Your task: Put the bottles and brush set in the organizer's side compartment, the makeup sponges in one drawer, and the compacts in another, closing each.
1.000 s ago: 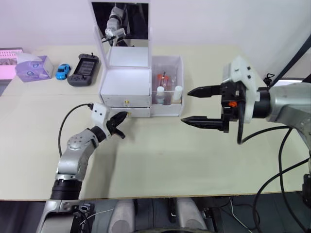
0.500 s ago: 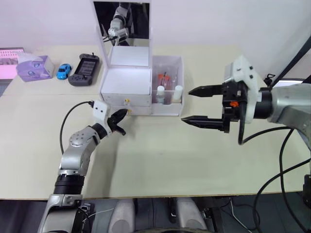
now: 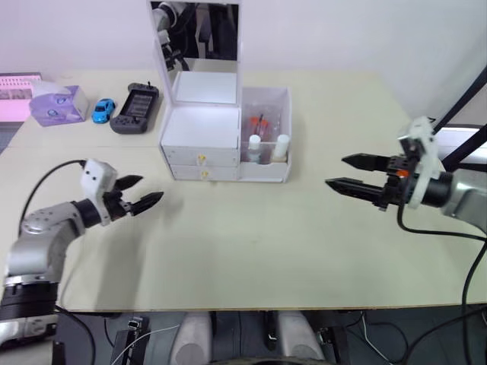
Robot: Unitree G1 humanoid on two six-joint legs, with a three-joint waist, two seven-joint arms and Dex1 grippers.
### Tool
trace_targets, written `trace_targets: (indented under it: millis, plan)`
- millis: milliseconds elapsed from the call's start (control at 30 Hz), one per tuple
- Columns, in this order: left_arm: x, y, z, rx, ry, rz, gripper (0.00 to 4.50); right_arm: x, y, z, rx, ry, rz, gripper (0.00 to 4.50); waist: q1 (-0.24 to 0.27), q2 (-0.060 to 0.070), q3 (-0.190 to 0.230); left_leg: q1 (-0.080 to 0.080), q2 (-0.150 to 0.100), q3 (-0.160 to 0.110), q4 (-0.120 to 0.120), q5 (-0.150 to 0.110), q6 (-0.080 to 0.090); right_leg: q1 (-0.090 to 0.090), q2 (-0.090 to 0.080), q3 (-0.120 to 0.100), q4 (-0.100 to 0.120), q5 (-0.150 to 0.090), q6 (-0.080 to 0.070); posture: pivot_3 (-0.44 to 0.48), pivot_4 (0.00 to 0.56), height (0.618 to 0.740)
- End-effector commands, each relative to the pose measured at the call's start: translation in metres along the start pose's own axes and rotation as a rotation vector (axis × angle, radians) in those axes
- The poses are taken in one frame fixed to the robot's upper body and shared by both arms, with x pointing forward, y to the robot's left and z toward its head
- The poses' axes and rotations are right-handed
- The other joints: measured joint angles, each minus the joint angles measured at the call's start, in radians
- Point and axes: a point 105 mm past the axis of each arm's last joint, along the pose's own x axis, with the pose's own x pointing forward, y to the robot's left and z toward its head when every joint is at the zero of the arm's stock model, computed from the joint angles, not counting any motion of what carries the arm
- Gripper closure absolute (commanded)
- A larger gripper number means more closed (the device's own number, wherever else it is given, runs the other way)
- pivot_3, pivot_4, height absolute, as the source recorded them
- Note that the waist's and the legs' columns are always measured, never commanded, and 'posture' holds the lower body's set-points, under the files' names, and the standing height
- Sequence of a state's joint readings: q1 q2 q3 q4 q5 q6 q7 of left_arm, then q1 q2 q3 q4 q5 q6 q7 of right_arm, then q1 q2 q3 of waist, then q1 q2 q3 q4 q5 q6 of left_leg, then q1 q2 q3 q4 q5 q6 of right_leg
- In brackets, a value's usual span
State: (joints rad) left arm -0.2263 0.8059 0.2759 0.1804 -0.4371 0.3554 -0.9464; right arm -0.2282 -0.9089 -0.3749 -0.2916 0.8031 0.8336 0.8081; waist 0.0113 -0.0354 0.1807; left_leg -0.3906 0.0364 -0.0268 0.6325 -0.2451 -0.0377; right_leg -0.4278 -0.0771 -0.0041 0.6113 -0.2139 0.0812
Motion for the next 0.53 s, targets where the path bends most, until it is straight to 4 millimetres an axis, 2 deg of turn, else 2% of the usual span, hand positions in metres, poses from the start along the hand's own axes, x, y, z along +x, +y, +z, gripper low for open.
trace_targets:
  millis: [33, 167, 300, 400, 533]
  plan:
    - [-0.030, 0.030, 0.020, 0.023, -0.030, 0.110, 0.03, -0.023, -0.025, -0.013, -0.114, -0.032, -0.169, 0.00, 0.000, 0.000, 0.000, 0.000, 0.000, 0.000, 0.000, 0.000, 0.000, 0.000, -0.001, 0.000, 0.000, 0.000, 0.000, 0.000, 0.150, 0.740]
    - [-0.053, 0.051, 0.020, 0.149, 0.018, 0.214, 0.03, -0.044, -0.045, -0.034, -0.192, -0.045, -0.305, 0.00, -0.002, 0.002, 0.001, 0.000, -0.001, 0.002, 0.000, 0.000, 0.000, 0.000, -0.002, 0.001, -0.001, 0.000, 0.000, 0.000, 0.150, 0.740]
    - [-0.066, 0.069, 0.009, 0.232, 0.082, 0.315, 0.03, -0.053, -0.061, -0.048, -0.246, -0.061, -0.392, 0.00, -0.007, 0.002, 0.001, 0.001, -0.001, 0.003, -0.001, 0.000, 0.000, 0.000, -0.002, 0.001, -0.001, 0.000, 0.001, 0.000, 0.150, 0.740]
    - [-0.066, 0.073, 0.011, 0.259, 0.060, 0.352, 0.03, -0.053, -0.068, -0.052, -0.259, -0.068, -0.409, 0.00, -0.008, 0.002, 0.001, 0.001, 0.000, 0.003, -0.001, 0.000, 0.000, 0.000, -0.001, 0.001, 0.000, -0.001, 0.002, 0.000, 0.150, 0.740]
    - [-0.061, 0.065, 0.009, 0.239, 0.029, 0.312, 0.03, -0.046, -0.068, -0.050, -0.289, -0.079, -0.403, 0.00, -0.008, 0.002, 0.001, 0.001, 0.000, 0.003, -0.001, 0.000, 0.000, 0.000, -0.002, 0.001, 0.000, 0.000, 0.000, 0.000, 0.150, 0.740]
